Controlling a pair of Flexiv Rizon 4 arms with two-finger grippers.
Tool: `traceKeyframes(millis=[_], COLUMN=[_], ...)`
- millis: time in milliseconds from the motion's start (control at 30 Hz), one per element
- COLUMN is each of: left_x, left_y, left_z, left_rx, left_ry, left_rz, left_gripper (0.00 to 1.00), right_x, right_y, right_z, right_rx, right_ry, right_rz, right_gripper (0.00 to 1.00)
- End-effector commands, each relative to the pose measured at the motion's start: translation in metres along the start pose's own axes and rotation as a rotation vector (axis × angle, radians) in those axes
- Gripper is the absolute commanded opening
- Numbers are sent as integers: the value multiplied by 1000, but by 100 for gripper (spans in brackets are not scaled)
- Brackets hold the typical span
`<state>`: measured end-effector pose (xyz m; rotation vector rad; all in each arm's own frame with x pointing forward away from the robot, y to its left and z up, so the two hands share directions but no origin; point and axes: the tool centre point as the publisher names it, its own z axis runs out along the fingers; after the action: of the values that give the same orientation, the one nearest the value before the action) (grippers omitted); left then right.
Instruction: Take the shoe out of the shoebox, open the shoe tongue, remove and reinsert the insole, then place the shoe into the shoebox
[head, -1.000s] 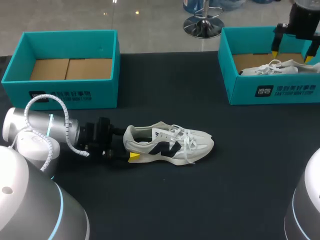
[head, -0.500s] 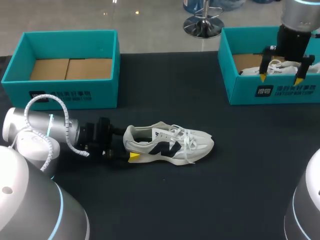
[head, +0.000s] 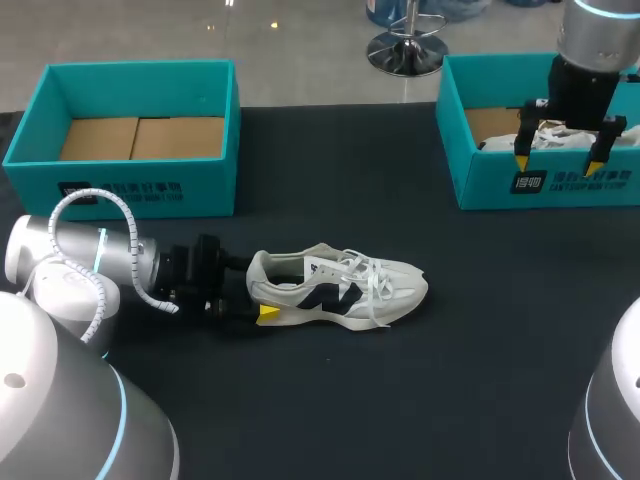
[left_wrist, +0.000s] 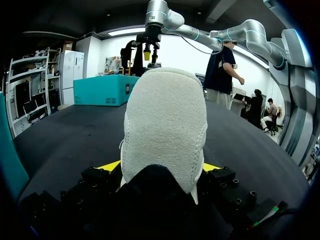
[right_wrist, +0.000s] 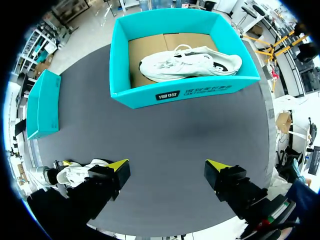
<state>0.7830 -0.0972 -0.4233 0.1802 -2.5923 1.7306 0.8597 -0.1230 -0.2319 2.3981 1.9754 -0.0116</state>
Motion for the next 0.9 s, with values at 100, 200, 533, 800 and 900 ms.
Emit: traceKeyframes(millis=[100, 200, 533, 800, 900], left_x=[0, 0, 0, 0, 0], left_y=[0, 0, 0, 0, 0], left_z=[1, 1, 1, 1, 1], left_rx=[-2, -2, -2, -2, -2], left_ry=[0, 0, 0, 0, 0], left_rz=[0, 0, 0, 0, 0], left_gripper=[0, 0, 0, 0, 0], right_x=[-1, -1, -1, 5, 24], right_y=[-1, -1, -1, -2, -6], right_z=[1, 1, 1, 0, -4], right_rx=[-3, -3, -3, 2, -5], right_ry=[1, 1, 1, -22, -31], right_rz=[0, 0, 0, -6, -6], right_gripper=[100, 100, 100, 100, 100])
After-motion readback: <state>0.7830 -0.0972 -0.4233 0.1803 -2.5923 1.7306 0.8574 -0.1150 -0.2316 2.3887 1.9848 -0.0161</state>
